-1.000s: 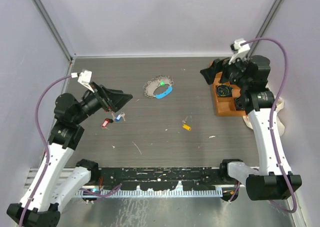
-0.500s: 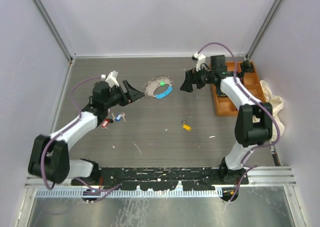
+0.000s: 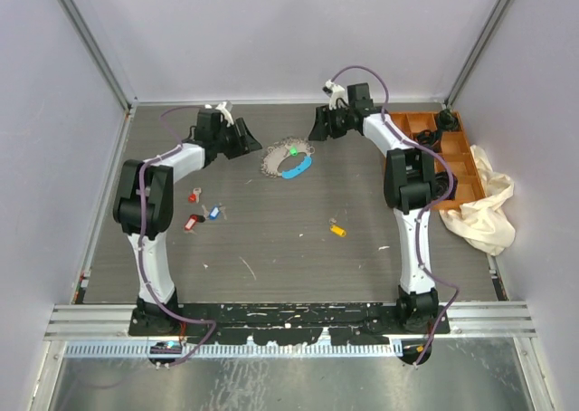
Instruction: Remove the keys from the keyring
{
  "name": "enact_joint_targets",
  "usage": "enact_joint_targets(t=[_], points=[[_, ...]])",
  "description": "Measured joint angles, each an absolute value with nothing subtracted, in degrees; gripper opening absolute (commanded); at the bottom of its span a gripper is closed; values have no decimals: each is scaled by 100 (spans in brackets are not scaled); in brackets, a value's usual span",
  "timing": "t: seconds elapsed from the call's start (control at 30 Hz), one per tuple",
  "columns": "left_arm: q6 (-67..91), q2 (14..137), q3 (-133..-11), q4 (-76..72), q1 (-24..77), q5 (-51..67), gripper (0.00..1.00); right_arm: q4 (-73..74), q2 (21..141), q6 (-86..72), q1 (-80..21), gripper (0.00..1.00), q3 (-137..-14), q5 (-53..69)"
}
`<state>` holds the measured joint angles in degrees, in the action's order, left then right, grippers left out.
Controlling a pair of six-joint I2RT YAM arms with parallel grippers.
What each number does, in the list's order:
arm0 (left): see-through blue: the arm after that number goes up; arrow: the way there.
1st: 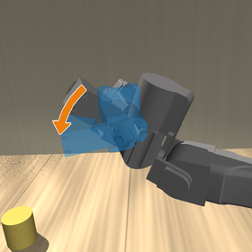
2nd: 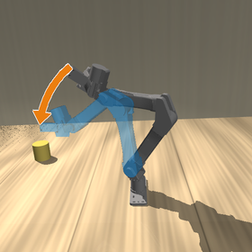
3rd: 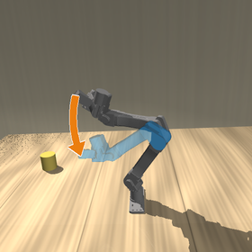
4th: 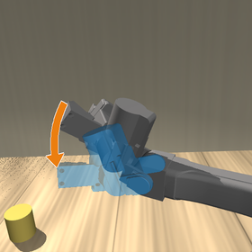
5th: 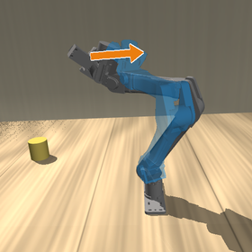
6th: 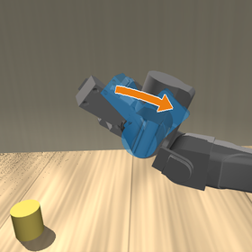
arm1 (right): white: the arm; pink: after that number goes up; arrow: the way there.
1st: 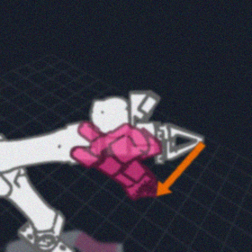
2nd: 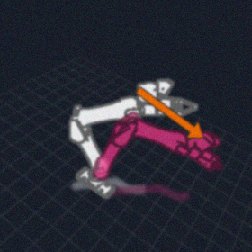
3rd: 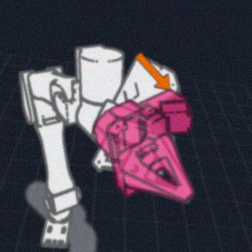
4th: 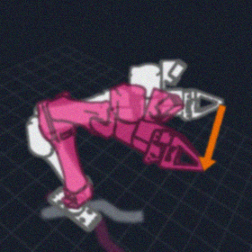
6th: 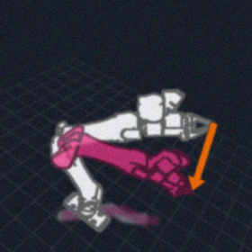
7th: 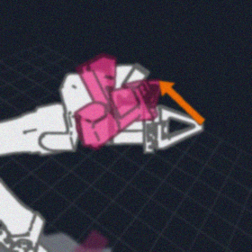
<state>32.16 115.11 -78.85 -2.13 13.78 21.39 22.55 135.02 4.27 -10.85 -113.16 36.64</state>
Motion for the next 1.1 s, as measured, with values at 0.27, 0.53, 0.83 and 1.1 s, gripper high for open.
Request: enact_joint_targets(t=[0.27,0.53,0.83,1.1], points=[[3092,12140,-8429,117,1299,2438,54,2646,14206,327,-1114,55,-12062,3236],[3098,12278,-8473,263,1299,2694,54,2703,14206,290,-1120,50,-11963,3627],[3144,12346,-8534,307,1299,2847,55,2751,14215,283,-1149,50,-11902,3767],[3192,12527,-8709,495,1299,2873,55,2768,14339,336,-1144,40,-11937,3946]])
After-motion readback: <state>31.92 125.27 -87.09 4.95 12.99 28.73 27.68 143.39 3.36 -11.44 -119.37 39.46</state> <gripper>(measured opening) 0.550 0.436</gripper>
